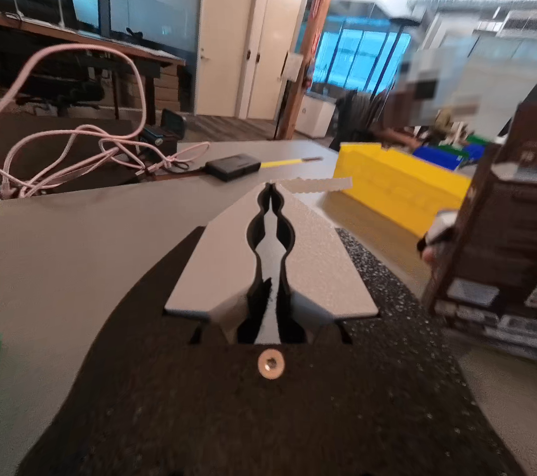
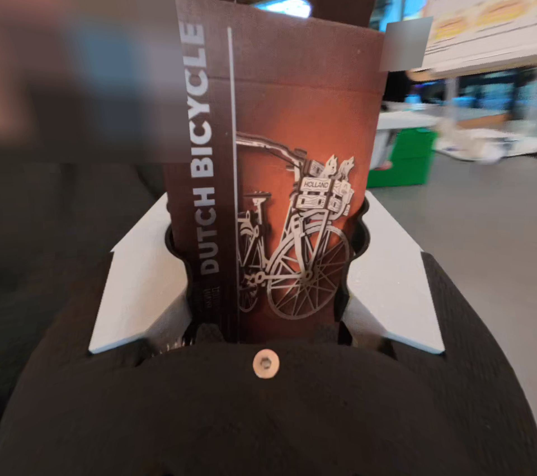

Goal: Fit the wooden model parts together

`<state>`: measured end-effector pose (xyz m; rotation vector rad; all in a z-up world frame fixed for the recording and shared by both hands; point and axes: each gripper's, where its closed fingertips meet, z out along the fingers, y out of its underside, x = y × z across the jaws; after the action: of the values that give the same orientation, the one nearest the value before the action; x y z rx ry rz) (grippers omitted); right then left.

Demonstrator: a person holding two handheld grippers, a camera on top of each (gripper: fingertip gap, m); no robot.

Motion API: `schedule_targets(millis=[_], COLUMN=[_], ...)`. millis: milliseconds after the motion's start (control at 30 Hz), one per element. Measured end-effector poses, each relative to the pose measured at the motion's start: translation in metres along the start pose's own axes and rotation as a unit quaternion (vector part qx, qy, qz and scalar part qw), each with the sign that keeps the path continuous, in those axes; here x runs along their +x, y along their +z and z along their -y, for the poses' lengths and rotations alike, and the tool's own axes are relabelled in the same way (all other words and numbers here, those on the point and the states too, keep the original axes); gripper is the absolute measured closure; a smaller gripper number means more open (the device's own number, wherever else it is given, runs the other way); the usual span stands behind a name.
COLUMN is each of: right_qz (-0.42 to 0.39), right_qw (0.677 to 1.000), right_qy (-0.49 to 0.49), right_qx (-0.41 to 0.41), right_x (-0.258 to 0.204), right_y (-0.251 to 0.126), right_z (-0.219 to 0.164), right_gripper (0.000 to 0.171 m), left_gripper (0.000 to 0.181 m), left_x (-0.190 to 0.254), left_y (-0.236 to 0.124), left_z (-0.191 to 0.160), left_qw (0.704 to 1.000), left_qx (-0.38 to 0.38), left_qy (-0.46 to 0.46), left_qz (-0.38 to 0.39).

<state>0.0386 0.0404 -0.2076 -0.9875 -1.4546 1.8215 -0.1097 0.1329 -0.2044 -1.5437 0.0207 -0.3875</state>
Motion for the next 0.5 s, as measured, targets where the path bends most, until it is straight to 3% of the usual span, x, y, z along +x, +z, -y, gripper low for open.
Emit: schedule_targets(millis=[133,200,267,367,500], right_qz=[-0.187,-0.296,-0.398,-0.478,-0.503], right_qw=[0.975,0.936,0.877,0.796,0.747], right_qy=[-0.118,-0.175,-0.239,-0.312,-0.361], right_qx=[-0.037,-0.073,-0.128,-0.200,-0.243], right_x=[0.042,0.067,0.089,0.106,0.111], right_y=[-0.019,-0.037,-0.058,-0.077,-0.081], right_z=[0.007,0.009,0.008,0.004,0.001], right_gripper=[0.051,0.051,0.051,0.050,0.050], left_gripper=[0.181,0.181,0.181,0.145,0.097], left_x=[0.007,0.004,-0.001,0.002,0.014], left_y=[0.006,0.007,0.007,0.008,0.009], left_z=[-0.027,-0.040,-0.045,-0.050,-0.047], left_qw=[0.995,0.990,0.989,0.986,0.986], left_qx=[-0.087,-0.120,-0.130,-0.147,-0.148], left_qy=[-0.029,-0.060,-0.064,-0.070,-0.064], left_qz=[-0.027,-0.033,-0.026,-0.030,-0.049])
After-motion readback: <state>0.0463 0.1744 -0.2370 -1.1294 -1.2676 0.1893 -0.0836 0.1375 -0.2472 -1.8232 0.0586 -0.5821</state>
